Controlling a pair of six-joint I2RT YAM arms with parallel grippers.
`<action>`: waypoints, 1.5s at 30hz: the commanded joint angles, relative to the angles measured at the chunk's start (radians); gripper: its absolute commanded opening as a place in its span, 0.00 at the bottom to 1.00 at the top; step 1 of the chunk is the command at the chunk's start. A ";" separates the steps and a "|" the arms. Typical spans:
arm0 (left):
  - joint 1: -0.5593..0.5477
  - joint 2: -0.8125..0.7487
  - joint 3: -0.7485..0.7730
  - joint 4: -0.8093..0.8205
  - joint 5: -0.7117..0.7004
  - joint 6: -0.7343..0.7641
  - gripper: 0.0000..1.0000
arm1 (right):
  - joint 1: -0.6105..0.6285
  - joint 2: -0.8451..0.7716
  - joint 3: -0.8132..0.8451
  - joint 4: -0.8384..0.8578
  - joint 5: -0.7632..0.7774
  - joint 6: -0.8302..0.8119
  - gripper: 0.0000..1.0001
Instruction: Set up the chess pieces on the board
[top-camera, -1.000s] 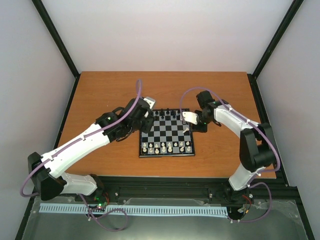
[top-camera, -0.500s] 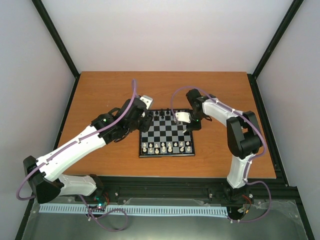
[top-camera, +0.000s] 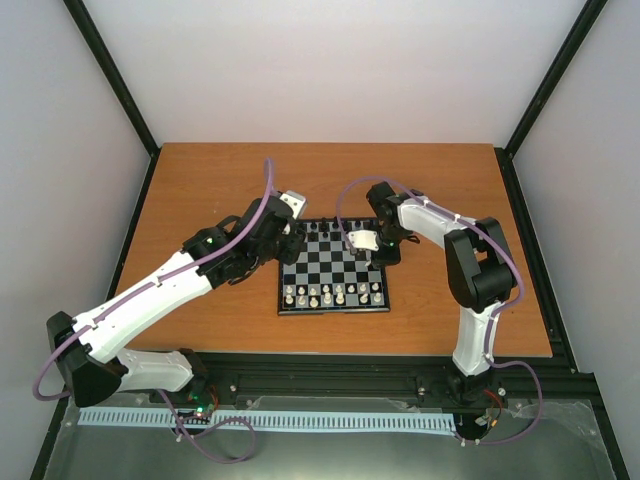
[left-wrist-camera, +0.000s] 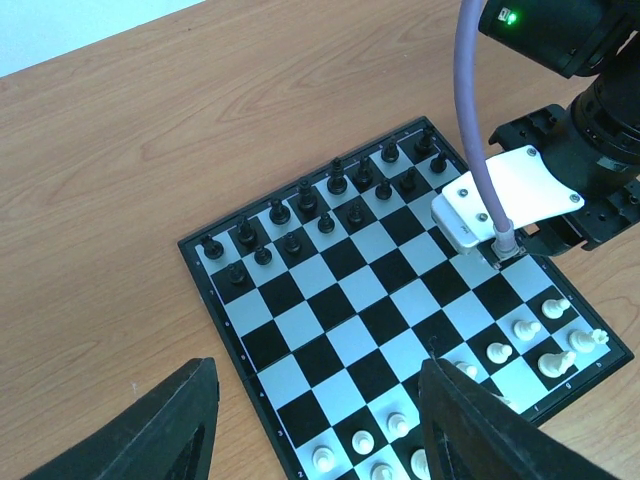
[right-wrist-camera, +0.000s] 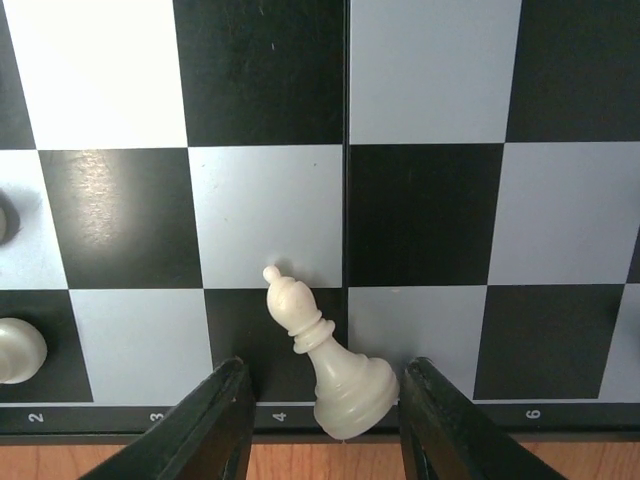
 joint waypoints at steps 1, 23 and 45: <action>0.010 -0.004 0.001 0.017 -0.003 0.020 0.56 | 0.010 0.007 0.001 -0.036 0.018 0.006 0.41; 0.018 0.018 0.007 0.003 0.009 0.016 0.56 | 0.016 -0.016 -0.039 -0.001 0.036 0.032 0.37; 0.025 0.033 0.014 0.006 0.036 -0.022 0.56 | -0.038 -0.151 -0.106 0.044 -0.112 0.232 0.17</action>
